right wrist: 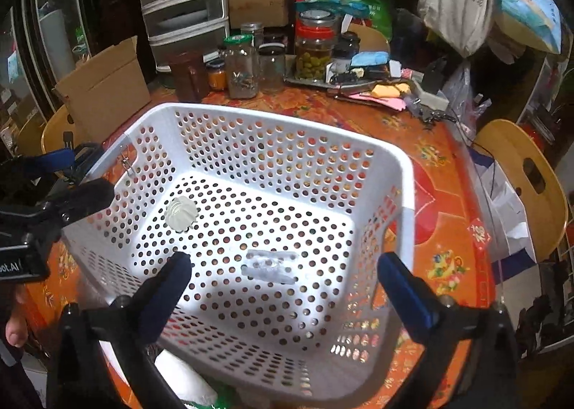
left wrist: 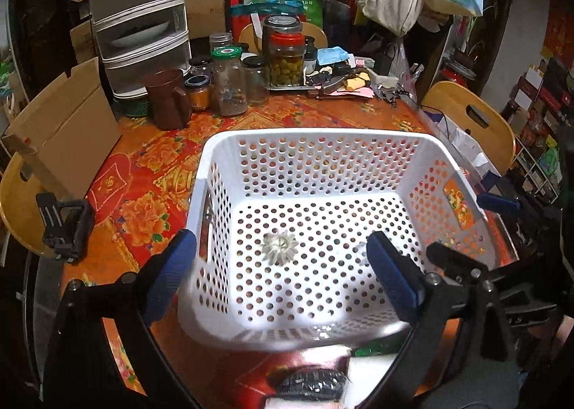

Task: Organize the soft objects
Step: 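Lower items into the basket and open both grippers, then withdraw both grippers from the basket back toward the items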

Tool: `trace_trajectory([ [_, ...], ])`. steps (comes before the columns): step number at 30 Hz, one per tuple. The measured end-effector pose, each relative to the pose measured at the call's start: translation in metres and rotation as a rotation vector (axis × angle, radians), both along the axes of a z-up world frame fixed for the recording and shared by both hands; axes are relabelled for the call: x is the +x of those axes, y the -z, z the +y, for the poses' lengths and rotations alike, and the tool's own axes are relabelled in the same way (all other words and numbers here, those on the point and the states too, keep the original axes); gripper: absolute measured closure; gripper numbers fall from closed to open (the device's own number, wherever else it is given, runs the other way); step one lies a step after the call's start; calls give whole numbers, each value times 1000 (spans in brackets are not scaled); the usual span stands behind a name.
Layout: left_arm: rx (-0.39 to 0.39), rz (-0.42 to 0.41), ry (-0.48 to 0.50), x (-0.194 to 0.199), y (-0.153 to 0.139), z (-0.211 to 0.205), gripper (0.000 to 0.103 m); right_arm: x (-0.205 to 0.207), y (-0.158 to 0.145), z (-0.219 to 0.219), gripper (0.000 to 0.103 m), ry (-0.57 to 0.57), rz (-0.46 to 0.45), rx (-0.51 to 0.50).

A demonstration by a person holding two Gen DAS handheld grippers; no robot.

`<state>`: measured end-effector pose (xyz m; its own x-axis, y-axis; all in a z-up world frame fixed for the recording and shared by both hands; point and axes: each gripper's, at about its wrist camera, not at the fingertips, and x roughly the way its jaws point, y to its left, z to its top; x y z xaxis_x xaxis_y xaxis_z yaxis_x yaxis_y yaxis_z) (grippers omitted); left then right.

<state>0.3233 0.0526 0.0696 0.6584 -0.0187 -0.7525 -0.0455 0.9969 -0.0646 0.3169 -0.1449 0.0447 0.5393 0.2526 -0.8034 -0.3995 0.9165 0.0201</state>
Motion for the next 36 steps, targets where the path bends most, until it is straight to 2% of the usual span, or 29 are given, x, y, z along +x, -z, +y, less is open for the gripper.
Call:
trace_trajectory([
  [6, -2, -37, -9, -31, -12, 1, 8, -26, -16, -8, 0, -5, -84, 18],
  [10, 8, -66, -13, -55, -22, 3, 8, -43, -25, -15, 0, -1, -106, 46],
  [19, 11, -147, 2, -132, -35, 1, 4, -83, -42, -34, 0, 23, -183, 77],
  [23, -6, -181, -1, -163, -36, 4, 2, -104, -48, -39, 0, 32, -225, 57],
  [28, -57, -222, -23, -202, -31, 15, 0, -125, -54, -47, 0, 31, -263, 67],
  [31, -53, -247, -45, -222, -23, 18, 0, -142, -51, -52, 0, 31, -282, 77],
  [36, -24, -262, -86, -241, 9, 19, 0, -166, -21, -50, 0, 36, -268, 39],
])
